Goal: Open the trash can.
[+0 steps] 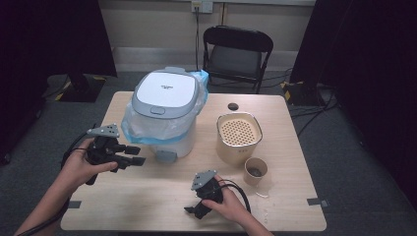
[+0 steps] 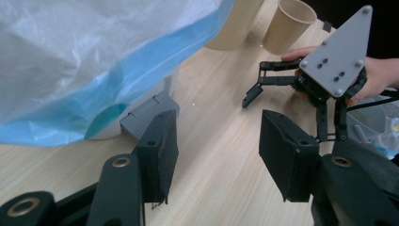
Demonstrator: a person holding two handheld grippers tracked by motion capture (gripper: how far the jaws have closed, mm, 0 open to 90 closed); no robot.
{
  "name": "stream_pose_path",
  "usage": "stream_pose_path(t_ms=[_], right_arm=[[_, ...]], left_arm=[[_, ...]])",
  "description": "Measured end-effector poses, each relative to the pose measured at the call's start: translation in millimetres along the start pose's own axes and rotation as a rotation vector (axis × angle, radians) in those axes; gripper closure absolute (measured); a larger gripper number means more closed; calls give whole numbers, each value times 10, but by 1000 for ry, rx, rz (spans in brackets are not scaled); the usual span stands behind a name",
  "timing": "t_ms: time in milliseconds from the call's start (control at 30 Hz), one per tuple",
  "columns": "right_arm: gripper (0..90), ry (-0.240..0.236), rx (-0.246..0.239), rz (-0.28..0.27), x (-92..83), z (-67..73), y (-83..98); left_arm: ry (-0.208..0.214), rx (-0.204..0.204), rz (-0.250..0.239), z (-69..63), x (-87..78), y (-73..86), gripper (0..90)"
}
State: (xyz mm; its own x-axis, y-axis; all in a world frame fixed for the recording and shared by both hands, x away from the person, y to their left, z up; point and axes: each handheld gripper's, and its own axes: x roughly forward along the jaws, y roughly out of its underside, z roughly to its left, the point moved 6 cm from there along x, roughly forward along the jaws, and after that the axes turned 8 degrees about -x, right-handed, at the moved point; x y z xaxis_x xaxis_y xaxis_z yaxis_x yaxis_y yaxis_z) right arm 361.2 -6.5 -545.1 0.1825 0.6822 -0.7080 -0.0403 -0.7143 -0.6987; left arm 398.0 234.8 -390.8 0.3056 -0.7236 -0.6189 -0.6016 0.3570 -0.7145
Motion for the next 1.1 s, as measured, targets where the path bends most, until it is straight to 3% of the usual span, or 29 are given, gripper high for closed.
stream_pose_path(t_ms=[333, 600, 1100], right_arm=[[0, 0, 4, 2, -1, 3, 1], [0, 0, 4, 2, -1, 2, 1], [0, 0, 5, 3, -1, 3, 1]], left_arm=[[-4, -22, 1, -24, -97, -163, 553], [4, -30, 28, -60, -138, -299, 611], [8, -45, 42, -85, -149, -480, 662]])
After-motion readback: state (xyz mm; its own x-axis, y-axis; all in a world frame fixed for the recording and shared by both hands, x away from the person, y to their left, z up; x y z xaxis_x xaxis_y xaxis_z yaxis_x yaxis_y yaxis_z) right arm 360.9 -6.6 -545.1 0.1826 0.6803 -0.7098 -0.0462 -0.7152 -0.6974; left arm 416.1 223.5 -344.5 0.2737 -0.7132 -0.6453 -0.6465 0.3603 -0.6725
